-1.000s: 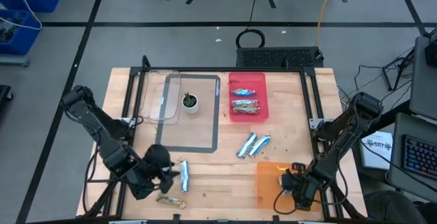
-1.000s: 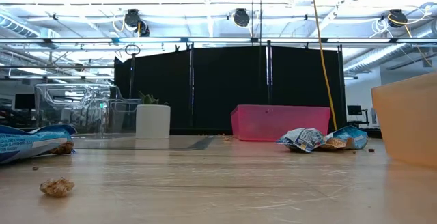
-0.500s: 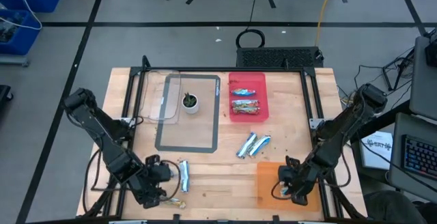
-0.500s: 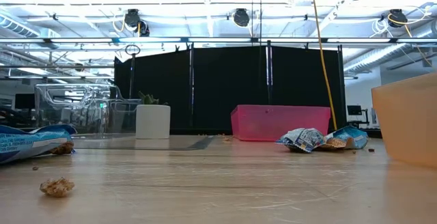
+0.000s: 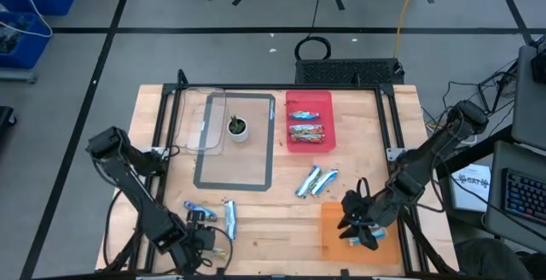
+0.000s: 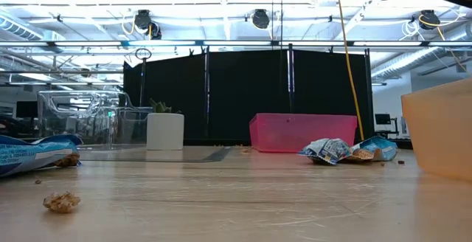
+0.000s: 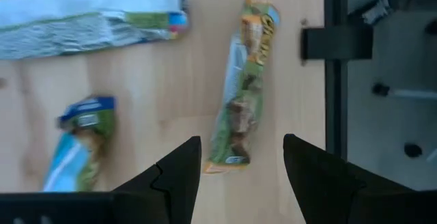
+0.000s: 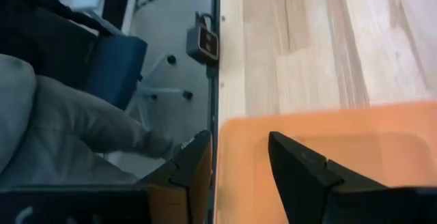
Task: Pick and place Granola Bars by type
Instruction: Put the orange granola bar into the orange bin
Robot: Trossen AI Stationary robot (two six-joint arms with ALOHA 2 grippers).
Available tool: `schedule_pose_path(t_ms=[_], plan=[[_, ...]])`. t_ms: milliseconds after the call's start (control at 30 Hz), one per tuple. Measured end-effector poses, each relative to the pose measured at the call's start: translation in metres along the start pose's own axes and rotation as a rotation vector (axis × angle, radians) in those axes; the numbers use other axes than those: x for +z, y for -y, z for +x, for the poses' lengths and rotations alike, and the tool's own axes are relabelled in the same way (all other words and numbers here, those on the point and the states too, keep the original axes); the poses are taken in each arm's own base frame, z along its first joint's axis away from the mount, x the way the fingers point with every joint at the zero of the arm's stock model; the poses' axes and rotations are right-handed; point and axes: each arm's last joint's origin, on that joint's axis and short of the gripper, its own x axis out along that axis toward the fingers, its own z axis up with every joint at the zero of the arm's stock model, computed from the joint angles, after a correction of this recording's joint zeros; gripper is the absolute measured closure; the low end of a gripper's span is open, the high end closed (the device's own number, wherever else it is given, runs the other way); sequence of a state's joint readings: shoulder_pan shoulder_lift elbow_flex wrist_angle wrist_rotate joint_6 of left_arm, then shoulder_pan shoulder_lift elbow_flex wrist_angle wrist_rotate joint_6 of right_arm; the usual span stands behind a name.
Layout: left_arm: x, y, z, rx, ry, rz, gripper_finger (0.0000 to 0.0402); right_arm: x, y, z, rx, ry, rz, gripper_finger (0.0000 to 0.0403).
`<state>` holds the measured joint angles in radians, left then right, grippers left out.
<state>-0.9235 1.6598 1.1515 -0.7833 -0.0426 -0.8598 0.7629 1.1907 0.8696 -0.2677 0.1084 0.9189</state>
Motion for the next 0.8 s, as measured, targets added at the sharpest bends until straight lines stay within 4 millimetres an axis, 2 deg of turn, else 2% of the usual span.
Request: schedule_pose_path(t_ms=[233,567,800], plan=[[-0.004,0.011,0.018,-0.009,-0.021,0.006,0.0185,0.007,0.0,0.001,0.023,0.041,-0.028,0.0264],[-0.004,0.01,0.023,0.053,0.02,0.062,0.0105,0.009,0.001,0.001,0.015,0.05,-0.044,0.0262],[-0.007,0.011,0.039,0.058,-0.05,0.091,0.0092,0.01,0.002,0.001,0.003,0.066,-0.043,0.0261]])
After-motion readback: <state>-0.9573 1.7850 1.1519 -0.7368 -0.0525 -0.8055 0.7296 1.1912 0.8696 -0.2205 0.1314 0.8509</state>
